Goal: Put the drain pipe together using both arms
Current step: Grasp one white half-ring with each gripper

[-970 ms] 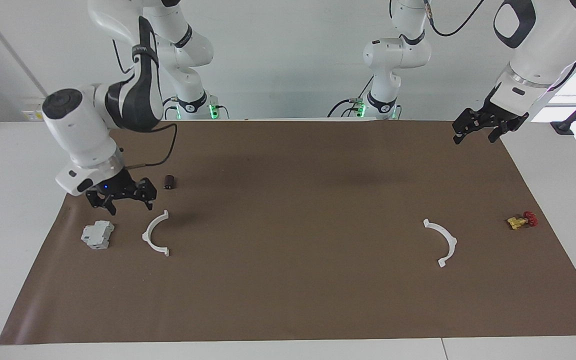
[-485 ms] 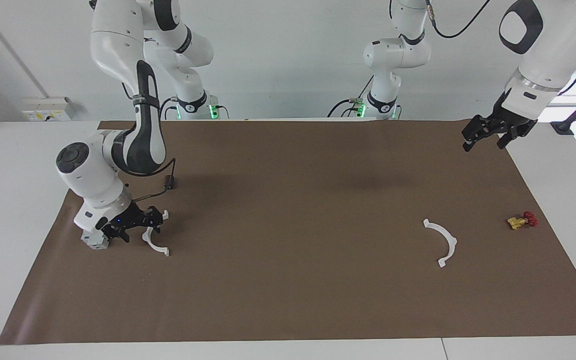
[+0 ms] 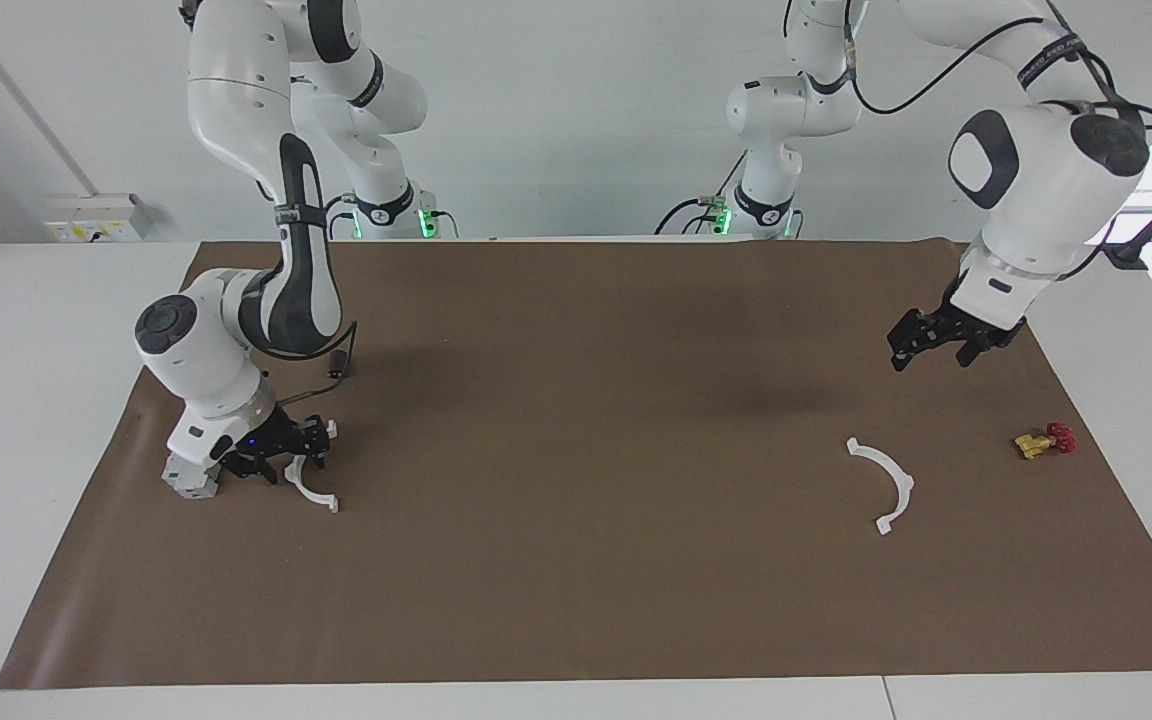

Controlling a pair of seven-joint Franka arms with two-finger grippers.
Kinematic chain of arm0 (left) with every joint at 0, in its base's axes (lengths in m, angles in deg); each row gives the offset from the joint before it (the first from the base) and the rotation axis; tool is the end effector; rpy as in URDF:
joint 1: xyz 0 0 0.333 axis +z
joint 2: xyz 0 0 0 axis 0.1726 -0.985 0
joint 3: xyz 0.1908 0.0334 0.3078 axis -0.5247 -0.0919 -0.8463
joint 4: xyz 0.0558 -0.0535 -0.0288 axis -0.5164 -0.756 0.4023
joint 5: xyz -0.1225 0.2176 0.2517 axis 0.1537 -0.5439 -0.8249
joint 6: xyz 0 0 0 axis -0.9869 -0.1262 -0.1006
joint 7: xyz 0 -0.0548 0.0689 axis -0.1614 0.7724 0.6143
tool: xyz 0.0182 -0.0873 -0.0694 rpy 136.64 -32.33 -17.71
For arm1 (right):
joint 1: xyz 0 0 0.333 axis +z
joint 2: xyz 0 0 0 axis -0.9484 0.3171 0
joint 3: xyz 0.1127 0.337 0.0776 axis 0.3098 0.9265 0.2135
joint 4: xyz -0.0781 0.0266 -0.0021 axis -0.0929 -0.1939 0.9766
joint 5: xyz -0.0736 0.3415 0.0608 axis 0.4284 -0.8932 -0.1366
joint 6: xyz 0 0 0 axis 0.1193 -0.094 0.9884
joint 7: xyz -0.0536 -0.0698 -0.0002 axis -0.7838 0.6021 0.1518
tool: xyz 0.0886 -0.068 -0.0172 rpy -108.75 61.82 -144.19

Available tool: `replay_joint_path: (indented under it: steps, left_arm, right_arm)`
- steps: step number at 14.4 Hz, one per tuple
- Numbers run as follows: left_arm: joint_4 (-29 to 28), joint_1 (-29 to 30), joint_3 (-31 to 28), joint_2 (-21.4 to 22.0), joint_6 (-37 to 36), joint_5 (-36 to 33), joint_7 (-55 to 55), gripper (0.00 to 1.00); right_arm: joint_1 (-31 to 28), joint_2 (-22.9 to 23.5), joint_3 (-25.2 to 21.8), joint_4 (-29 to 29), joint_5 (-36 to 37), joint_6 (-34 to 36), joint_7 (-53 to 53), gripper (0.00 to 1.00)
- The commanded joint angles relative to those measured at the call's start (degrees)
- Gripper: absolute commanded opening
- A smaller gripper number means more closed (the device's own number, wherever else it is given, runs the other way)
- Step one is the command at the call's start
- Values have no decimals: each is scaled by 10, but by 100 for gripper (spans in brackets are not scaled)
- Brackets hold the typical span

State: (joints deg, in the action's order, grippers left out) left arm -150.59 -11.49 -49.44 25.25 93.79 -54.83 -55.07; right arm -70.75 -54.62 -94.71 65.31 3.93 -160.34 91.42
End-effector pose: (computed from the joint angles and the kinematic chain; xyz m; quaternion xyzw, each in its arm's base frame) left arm 0.5707 -0.0128 0.5379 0.9997 -0.0112 0.0198 0.0061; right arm 0.6197 -0.0495 0.3571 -0.9881 -0.1476 -0.0286 0.0332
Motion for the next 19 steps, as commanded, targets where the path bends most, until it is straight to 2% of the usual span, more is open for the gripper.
replay_joint_path:
  steps: [1, 4, 5, 7, 10, 13, 16, 17, 19]
  left_arm:
    - [0, -5, -5, -45, 56, 6, -8, 100]
    - [0, 3, -5, -90, 131, 6, -20, 100]
    - [2, 5, -5, -107, 157, 6, -27, 100]
    - [23, 6, -5, -154, 178, 2, -42, 100]
    - [46, 21, -5, -184, 188, -19, -50, 100]
    - [47, 35, -3, -207, 204, -17, -99, 100]
    - [47, 34, -2, -217, 220, -11, -101, 100]
    - [46, 31, -2, -217, 221, -2, -101, 98]
    - [36, 25, -3, -217, 240, 9, -100, 98]
  right_arm:
    - [-5, -10, 3, 19, -15, -13, 21, 62]
    - [-4, -10, 3, 19, -15, -21, 19, 47]
    - [-3, -10, 3, 19, -15, -24, 17, 36]
    - [0, -9, 3, 19, -15, -31, 11, 2]
    - [3, -10, 3, 3, -15, -14, -2, 0]
    - [21, -7, 3, -90, -5, 108, -70, 0]
    - [111, 9, 3, -184, 34, 202, -257, 0]
    - [144, 20, 3, -216, 40, 219, -327, 0]
    - [210, 34, 3, -232, 32, 212, -442, 0]
